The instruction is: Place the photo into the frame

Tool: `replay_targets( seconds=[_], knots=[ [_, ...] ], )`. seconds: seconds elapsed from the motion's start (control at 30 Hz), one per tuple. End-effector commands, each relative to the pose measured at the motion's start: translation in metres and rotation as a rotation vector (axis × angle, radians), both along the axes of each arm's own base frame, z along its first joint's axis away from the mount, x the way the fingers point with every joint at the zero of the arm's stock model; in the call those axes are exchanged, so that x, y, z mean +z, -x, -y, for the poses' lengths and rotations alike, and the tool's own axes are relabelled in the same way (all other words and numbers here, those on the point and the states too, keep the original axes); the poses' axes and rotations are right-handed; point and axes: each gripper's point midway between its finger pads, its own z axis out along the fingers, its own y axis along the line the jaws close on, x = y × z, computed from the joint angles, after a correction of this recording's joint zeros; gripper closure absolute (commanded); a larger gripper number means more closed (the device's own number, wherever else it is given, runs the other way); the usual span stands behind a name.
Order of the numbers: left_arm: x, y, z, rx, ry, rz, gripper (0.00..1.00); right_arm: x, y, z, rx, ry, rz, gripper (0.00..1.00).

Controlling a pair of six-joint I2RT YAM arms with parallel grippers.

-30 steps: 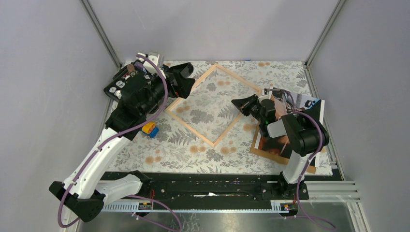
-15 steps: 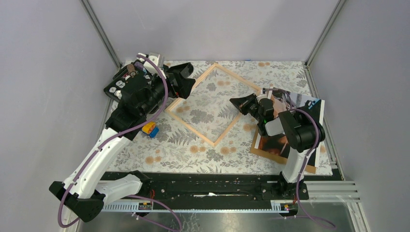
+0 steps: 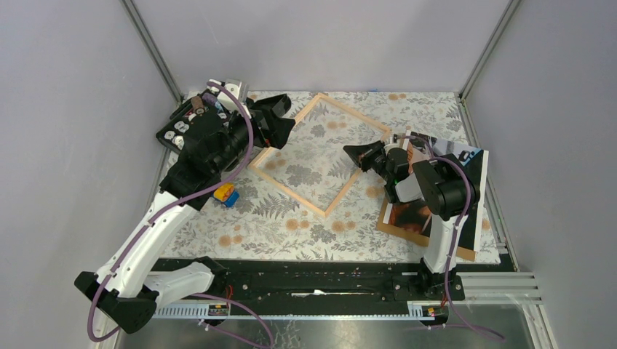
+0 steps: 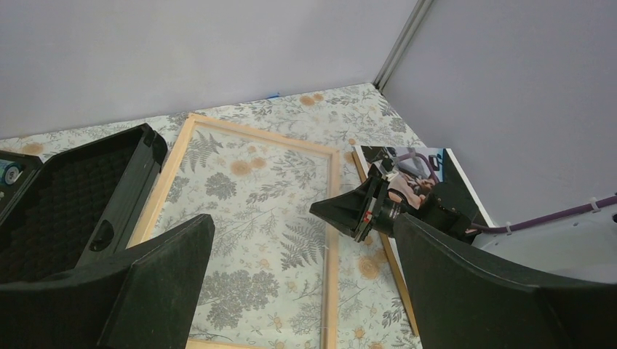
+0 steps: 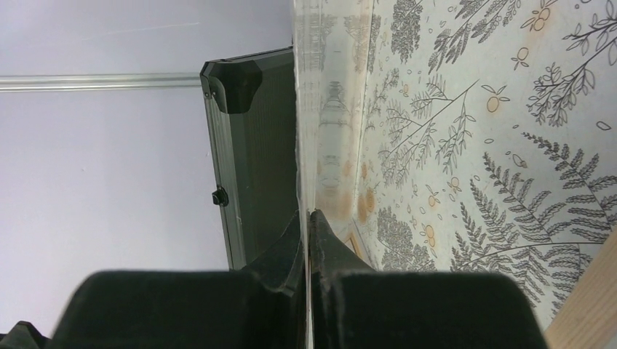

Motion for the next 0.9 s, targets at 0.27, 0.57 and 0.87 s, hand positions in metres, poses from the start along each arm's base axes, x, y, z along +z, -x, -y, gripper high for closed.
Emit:
replay_targets(
  seconds=[0.27, 0.57, 0.87],
  knots=[
    [0.013, 0.000, 0.003, -0.022, 0.042, 0.032, 0.01, 0.037, -0.012, -0.006, -0.055, -0.101, 0.067, 1.00],
    [0.015, 0.000, 0.000, -0.019, 0.053, 0.033, 0.01, 0.033, -0.014, -0.015, -0.103, -0.053, 0.078, 1.00],
    [0.017, 0.000, -0.001, -0.022, 0.062, 0.033, 0.01, 0.025, -0.016, -0.018, -0.123, -0.001, 0.083, 1.00]
  ],
)
